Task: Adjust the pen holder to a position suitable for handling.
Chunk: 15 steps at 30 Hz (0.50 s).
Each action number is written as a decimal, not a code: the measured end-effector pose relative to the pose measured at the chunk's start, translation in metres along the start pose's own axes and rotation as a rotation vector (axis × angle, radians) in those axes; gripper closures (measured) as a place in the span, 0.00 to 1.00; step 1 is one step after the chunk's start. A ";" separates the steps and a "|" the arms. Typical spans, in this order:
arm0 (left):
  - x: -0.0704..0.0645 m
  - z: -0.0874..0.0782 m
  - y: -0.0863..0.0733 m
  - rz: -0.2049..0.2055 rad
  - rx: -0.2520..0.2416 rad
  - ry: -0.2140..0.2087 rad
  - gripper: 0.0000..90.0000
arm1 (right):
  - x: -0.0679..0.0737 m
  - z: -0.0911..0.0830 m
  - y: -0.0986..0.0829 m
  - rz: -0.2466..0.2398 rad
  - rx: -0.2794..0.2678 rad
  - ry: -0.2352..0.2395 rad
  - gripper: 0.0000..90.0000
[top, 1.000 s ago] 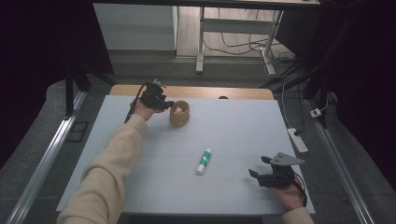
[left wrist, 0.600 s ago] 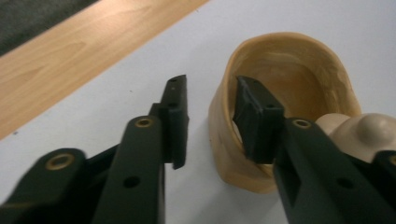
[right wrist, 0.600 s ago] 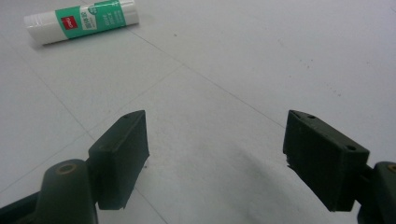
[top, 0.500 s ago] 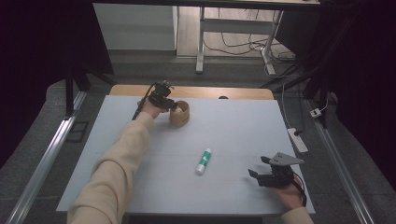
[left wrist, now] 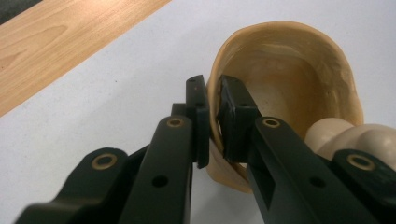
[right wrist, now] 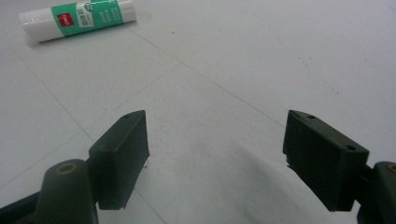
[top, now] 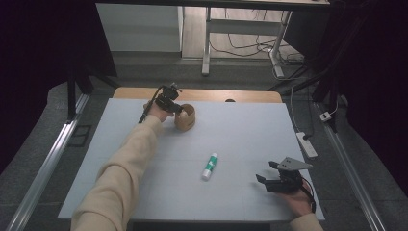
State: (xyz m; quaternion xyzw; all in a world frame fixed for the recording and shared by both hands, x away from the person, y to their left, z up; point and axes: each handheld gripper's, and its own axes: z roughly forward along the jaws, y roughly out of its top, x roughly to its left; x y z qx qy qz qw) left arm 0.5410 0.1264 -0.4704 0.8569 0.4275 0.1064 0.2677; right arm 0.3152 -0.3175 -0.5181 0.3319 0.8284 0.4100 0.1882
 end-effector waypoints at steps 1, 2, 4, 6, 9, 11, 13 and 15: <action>0.000 0.000 0.000 0.000 0.002 0.000 0.92 | 0.000 0.000 0.000 0.000 0.001 -0.001 0.25; 0.000 0.000 0.000 -0.001 0.002 0.001 0.92 | 0.000 0.000 0.000 0.001 0.001 -0.002 0.25; 0.000 -0.001 0.000 -0.003 0.002 0.002 0.92 | 0.000 0.000 0.000 0.001 0.002 -0.004 0.25; 0.001 -0.001 -0.001 -0.010 0.001 -0.002 0.92 | 0.000 0.000 0.000 0.002 0.002 -0.007 0.25; 0.001 -0.003 -0.002 -0.008 0.007 -0.008 0.92 | -0.001 -0.001 0.000 0.001 0.001 -0.009 0.25; 0.001 -0.004 -0.002 -0.002 0.010 -0.009 0.92 | -0.001 -0.001 0.000 0.000 0.003 -0.012 0.25; 0.000 -0.007 -0.003 -0.001 0.008 -0.018 0.92 | -0.001 -0.001 0.000 0.001 0.001 -0.009 0.25; 0.000 -0.011 -0.003 -0.002 0.003 -0.035 0.92 | -0.001 -0.001 0.000 0.001 0.002 -0.012 0.25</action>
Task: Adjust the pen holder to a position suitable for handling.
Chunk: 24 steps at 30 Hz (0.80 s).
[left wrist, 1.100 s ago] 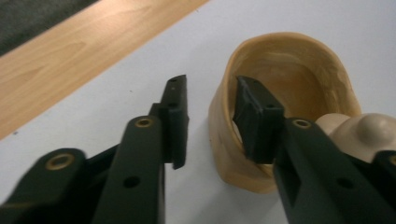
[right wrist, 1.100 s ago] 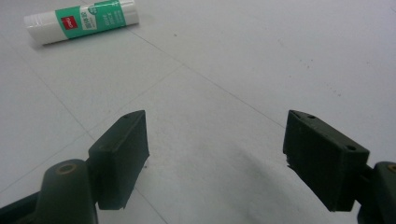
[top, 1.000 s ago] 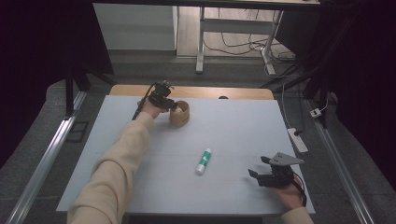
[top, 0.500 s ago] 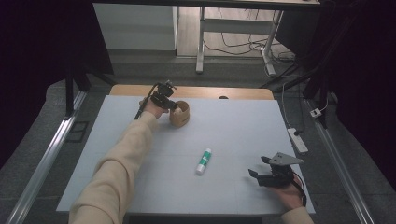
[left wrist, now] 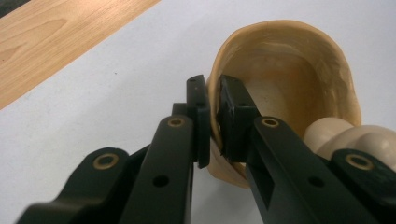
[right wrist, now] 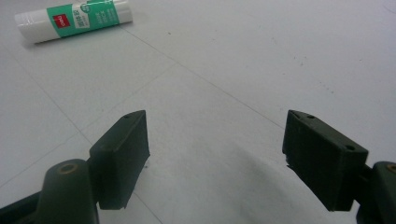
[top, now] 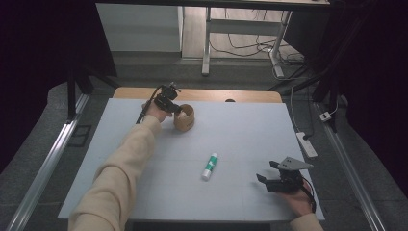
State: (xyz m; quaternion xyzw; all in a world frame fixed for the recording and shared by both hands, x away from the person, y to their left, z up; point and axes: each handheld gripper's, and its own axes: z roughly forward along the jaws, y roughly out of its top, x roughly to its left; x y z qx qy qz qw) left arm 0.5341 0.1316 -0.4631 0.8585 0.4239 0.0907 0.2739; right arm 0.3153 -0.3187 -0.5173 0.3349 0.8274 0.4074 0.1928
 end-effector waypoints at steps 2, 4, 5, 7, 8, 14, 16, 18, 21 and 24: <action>-0.003 -0.004 0.000 0.005 -0.007 -0.005 0.92 | 0.000 0.000 0.000 -0.001 -0.001 0.000 0.25; -0.007 -0.009 -0.001 0.019 -0.004 -0.014 0.92 | 0.001 0.000 0.000 -0.001 -0.002 0.002 0.25; -0.010 -0.011 -0.001 0.026 -0.002 -0.019 0.92 | 0.001 0.000 0.000 0.000 -0.005 0.005 0.25; -0.015 -0.016 -0.003 0.033 -0.008 -0.027 0.92 | 0.001 -0.001 0.000 0.001 -0.010 0.006 0.25; -0.018 -0.018 -0.005 0.037 -0.008 -0.035 0.92 | 0.001 -0.001 0.000 0.001 -0.010 0.006 0.25; -0.039 -0.024 -0.020 0.052 0.005 -0.069 0.92 | 0.002 -0.001 0.001 -0.004 -0.006 0.003 0.25; -0.045 -0.023 -0.025 0.055 0.012 -0.077 0.92 | 0.003 0.000 0.001 -0.005 -0.010 0.011 0.25; -0.050 -0.021 -0.028 0.054 0.022 -0.084 0.92 | 0.003 0.000 0.002 -0.009 -0.008 0.012 0.25; -0.055 -0.016 -0.031 0.048 0.024 -0.091 0.92 | 0.005 0.001 0.002 -0.014 -0.008 0.014 0.25; -0.055 -0.013 -0.032 0.040 0.021 -0.087 0.92 | 0.005 0.001 0.003 -0.015 -0.006 0.014 0.25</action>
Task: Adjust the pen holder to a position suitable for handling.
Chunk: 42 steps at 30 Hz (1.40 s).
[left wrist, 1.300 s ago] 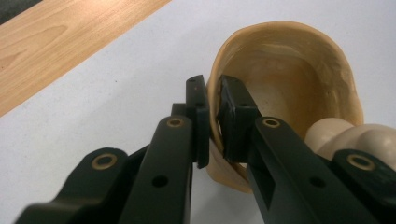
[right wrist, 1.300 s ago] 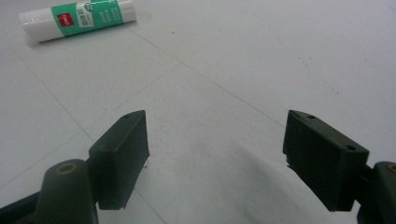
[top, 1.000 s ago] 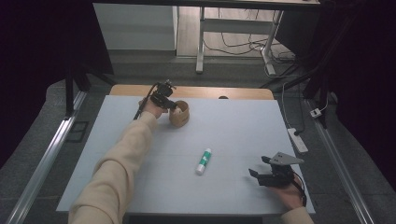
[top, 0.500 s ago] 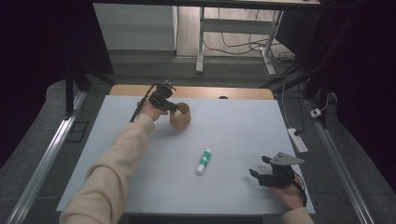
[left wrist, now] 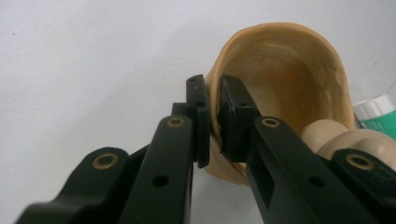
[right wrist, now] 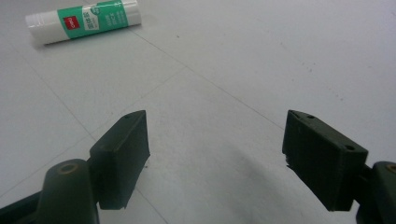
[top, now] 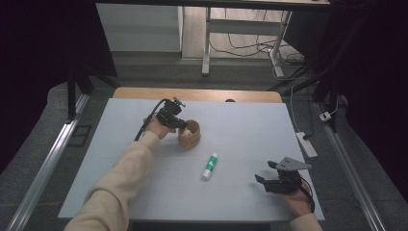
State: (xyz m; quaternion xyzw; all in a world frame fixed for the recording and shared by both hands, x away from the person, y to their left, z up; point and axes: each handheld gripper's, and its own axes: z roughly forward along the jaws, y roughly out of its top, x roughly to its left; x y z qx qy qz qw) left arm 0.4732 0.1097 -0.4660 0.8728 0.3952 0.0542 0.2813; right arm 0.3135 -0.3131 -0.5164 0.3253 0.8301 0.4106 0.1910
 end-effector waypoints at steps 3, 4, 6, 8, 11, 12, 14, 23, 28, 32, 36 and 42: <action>0.003 0.001 -0.002 -0.012 -0.007 -0.008 0.92 | 0.000 0.000 0.000 0.001 0.003 -0.002 0.25; 0.004 0.001 -0.003 -0.014 -0.012 -0.011 0.92 | 0.000 0.000 -0.001 0.002 0.003 -0.002 0.25; 0.005 0.001 -0.004 -0.017 -0.020 -0.017 0.91 | -0.001 0.000 -0.001 0.003 0.004 -0.002 0.25; 0.005 0.001 -0.005 -0.014 -0.030 -0.025 0.91 | -0.001 0.001 0.000 0.002 0.000 0.000 0.25; 0.006 0.001 -0.007 -0.015 -0.053 -0.043 0.89 | 0.000 0.000 0.000 0.000 -0.001 -0.003 0.25; 0.006 0.002 -0.007 -0.015 -0.059 -0.049 0.89 | 0.000 0.000 0.000 -0.001 -0.005 -0.001 0.25; 0.007 0.002 -0.008 -0.012 -0.069 -0.057 0.84 | 0.000 -0.002 0.000 -0.003 -0.003 -0.008 0.25; 0.002 -0.030 -0.018 0.003 -0.188 -0.004 0.52 | -0.001 -0.005 0.000 0.001 -0.017 -0.008 0.25; -0.003 -0.048 -0.034 0.023 -0.224 0.018 0.47 | -0.001 -0.004 0.000 0.001 -0.020 0.002 0.25; -0.008 -0.056 -0.049 0.048 -0.231 0.016 0.45 | 0.000 -0.004 0.000 0.000 -0.021 0.002 0.25; -0.013 -0.062 -0.067 0.066 -0.238 0.011 0.44 | 0.000 -0.004 0.000 -0.001 -0.022 0.007 0.25; -0.020 -0.067 -0.098 0.060 -0.259 0.005 0.43 | 0.000 -0.004 0.000 -0.002 -0.025 0.013 0.25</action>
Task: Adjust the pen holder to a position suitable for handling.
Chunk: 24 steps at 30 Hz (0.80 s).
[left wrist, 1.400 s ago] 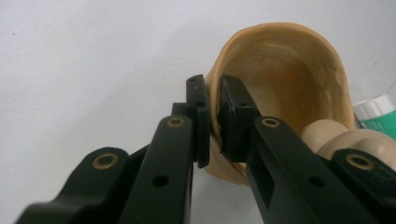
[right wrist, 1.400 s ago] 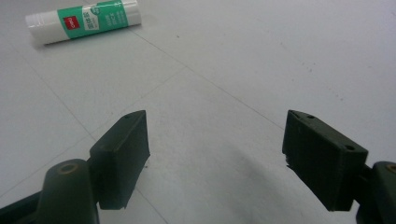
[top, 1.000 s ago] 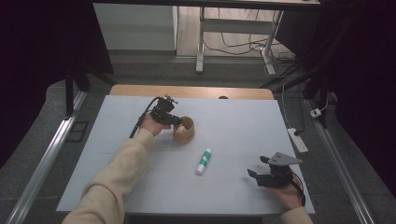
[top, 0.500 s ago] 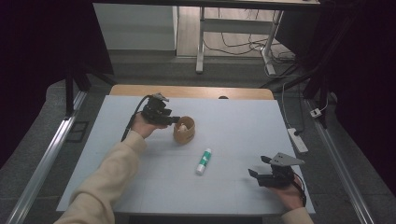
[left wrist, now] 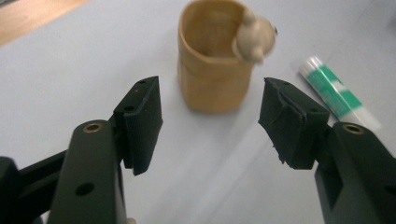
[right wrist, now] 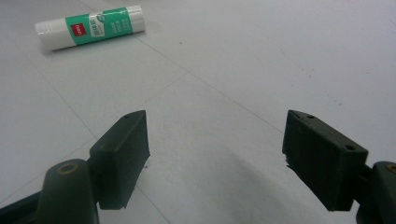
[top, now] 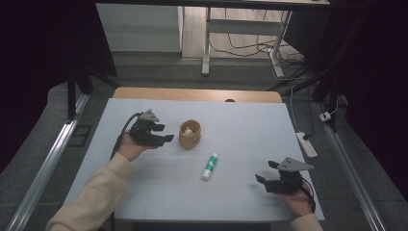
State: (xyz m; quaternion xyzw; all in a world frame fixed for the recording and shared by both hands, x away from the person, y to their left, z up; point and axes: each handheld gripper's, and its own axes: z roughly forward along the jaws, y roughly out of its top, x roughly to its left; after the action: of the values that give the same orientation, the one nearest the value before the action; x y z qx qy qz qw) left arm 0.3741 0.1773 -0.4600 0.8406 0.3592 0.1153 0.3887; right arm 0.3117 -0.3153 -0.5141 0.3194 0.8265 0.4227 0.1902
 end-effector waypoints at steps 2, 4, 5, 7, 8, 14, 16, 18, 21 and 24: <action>-0.003 -0.006 -0.009 -0.003 -0.013 -0.003 0.42 | 0.000 0.000 0.000 -0.001 -0.002 0.001 0.25; -0.007 -0.012 -0.018 -0.004 -0.030 -0.011 0.42 | 0.000 0.000 0.000 -0.001 -0.003 0.002 0.25; -0.009 -0.014 -0.022 -0.001 -0.032 -0.018 0.42 | 0.000 0.000 0.000 -0.002 -0.003 0.002 0.25; -0.013 -0.019 -0.029 0.006 -0.037 -0.012 0.42 | 0.000 0.000 0.000 -0.003 -0.003 0.000 0.25; -0.014 -0.022 -0.033 0.005 -0.041 -0.014 0.42 | 0.000 0.000 0.000 -0.004 -0.003 -0.002 0.25; -0.024 -0.034 -0.056 0.003 -0.059 0.005 0.41 | 0.000 0.000 0.000 -0.005 -0.004 0.000 0.25; -0.028 -0.037 -0.064 0.000 -0.060 0.012 0.41 | 0.000 0.000 0.000 -0.005 -0.005 0.001 0.25; -0.031 -0.040 -0.071 0.001 -0.058 0.015 0.40 | 0.000 0.001 0.000 -0.005 -0.005 0.002 0.25; -0.036 -0.046 -0.081 0.004 -0.058 0.030 0.39 | 0.000 0.001 0.000 -0.008 -0.008 0.002 0.25; -0.039 -0.050 -0.090 -0.002 -0.063 0.035 0.39 | -0.001 0.002 0.000 -0.011 -0.011 0.002 0.25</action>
State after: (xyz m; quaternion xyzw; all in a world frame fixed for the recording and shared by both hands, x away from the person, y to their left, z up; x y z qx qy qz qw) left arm 0.2761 0.2182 -0.4890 0.8253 0.3630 0.1407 0.4090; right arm 0.3131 -0.3147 -0.5149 0.3136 0.8261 0.4264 0.1934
